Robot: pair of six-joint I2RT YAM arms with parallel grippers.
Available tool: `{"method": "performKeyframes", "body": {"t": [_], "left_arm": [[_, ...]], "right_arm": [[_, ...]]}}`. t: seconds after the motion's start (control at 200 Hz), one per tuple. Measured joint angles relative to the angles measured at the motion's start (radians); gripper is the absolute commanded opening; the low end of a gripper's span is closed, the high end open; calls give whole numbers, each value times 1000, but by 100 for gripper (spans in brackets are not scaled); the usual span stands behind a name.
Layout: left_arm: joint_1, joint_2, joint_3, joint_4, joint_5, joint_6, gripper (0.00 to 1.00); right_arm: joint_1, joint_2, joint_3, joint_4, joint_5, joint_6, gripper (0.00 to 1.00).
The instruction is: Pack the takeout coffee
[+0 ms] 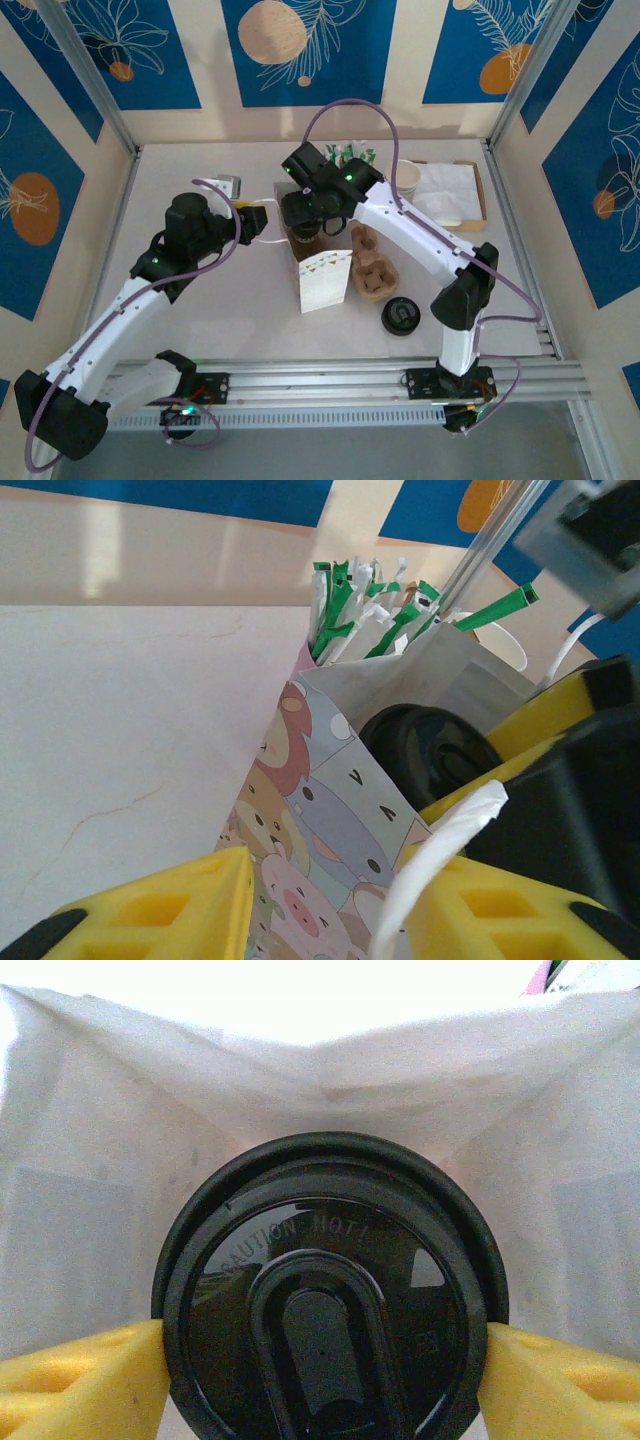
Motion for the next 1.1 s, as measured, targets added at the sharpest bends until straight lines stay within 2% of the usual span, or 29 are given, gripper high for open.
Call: {"method": "performKeyframes", "body": {"t": [0.48,1.101], "left_arm": [[0,0,0,0,-1,0,43],[-5,0,0,0,-4,1,43]], "right_arm": [[11,-66,24,-11,-8,-39,73],[16,63,-31,19,-27,-49,65]]}}
